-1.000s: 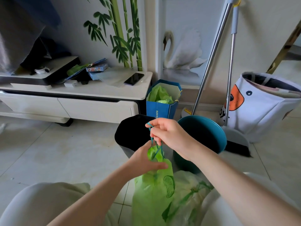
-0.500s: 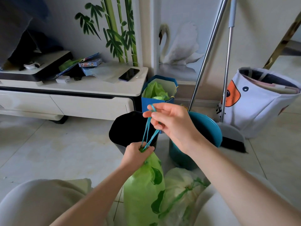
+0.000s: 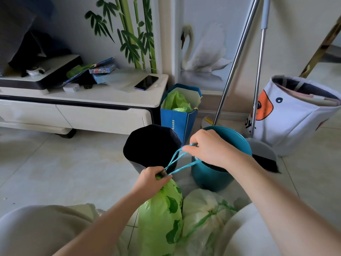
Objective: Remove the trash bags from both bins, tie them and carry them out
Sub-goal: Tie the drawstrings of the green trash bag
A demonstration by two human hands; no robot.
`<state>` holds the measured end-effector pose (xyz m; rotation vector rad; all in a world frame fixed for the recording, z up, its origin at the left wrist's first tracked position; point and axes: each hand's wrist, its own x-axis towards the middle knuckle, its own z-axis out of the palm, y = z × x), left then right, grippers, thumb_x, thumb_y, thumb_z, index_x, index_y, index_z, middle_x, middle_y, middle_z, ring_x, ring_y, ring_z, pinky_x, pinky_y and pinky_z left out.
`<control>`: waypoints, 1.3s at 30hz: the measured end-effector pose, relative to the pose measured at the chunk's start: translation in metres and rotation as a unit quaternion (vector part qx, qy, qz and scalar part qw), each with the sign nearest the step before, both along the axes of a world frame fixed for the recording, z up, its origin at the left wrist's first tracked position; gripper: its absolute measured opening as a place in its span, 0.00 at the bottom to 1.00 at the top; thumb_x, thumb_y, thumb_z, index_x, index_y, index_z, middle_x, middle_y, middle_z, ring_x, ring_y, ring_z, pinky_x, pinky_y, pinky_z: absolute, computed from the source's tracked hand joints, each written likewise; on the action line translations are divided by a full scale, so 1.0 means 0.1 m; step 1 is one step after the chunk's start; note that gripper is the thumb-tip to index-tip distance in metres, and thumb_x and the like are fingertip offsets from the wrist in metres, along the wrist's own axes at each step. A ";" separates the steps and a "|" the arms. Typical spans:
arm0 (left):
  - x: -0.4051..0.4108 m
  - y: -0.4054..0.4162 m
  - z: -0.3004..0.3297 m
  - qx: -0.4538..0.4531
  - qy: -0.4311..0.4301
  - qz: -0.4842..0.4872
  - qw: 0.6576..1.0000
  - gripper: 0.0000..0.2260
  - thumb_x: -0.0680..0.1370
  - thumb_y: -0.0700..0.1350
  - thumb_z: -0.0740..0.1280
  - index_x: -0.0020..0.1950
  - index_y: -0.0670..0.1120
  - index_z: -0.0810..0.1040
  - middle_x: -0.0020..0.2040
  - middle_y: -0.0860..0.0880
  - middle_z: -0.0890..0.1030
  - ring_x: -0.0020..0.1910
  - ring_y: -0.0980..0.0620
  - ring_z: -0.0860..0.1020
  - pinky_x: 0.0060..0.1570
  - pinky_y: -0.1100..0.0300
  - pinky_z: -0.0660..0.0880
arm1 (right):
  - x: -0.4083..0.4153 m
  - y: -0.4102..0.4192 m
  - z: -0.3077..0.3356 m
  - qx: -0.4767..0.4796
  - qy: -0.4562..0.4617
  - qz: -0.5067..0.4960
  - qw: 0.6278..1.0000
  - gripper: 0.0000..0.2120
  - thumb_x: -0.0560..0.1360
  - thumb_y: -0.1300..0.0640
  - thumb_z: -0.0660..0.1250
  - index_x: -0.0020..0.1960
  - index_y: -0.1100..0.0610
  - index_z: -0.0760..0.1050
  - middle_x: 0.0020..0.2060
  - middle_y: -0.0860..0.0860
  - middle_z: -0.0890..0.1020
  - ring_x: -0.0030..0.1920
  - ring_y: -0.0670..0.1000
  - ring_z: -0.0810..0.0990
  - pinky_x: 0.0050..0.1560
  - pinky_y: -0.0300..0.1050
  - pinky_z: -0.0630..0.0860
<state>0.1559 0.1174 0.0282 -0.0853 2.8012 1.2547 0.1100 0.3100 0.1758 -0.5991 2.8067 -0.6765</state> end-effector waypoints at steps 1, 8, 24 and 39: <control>0.01 -0.01 0.00 -0.007 -0.002 -0.006 1.000 0.14 0.74 0.50 0.70 0.33 0.49 0.70 0.26 0.53 0.68 0.27 0.54 0.64 0.30 0.61 0.64 | 0.00 0.00 0.03 -0.037 -0.026 -0.008 0.999 0.21 0.76 0.48 0.64 0.31 0.62 0.70 0.26 0.59 0.71 0.26 0.48 0.67 0.30 0.43 0.65; 0.06 -0.03 -0.04 -0.043 0.056 -0.020 0.997 0.17 0.78 0.53 0.64 0.36 0.41 0.68 0.26 0.51 0.67 0.25 0.53 0.64 0.28 0.59 0.61 | 0.08 -0.15 0.11 -0.489 -0.282 -0.080 0.822 0.19 0.80 0.56 0.61 0.31 0.55 0.64 0.25 0.47 0.64 0.29 0.48 0.60 0.35 0.42 0.64; 0.18 -0.13 -0.20 -0.138 0.072 -0.067 0.986 0.17 0.75 0.57 0.55 0.34 0.46 0.66 0.33 0.49 0.73 0.32 0.48 0.71 0.34 0.51 0.73 | 0.08 -0.26 0.06 -0.600 -0.383 -0.116 0.693 0.13 0.79 0.61 0.59 0.54 0.70 0.74 0.31 0.51 0.73 0.23 0.44 0.65 0.26 0.37 0.65; 0.22 -0.19 0.17 0.035 0.010 0.011 0.999 0.07 0.70 0.48 0.74 0.47 0.54 0.84 0.44 0.59 0.83 0.46 0.61 0.78 0.47 0.67 0.73 | 0.12 -0.27 0.02 -0.495 -0.270 -0.079 0.822 0.17 0.81 0.61 0.58 0.56 0.77 0.73 0.29 0.45 0.81 0.33 0.51 0.76 0.36 0.41 0.75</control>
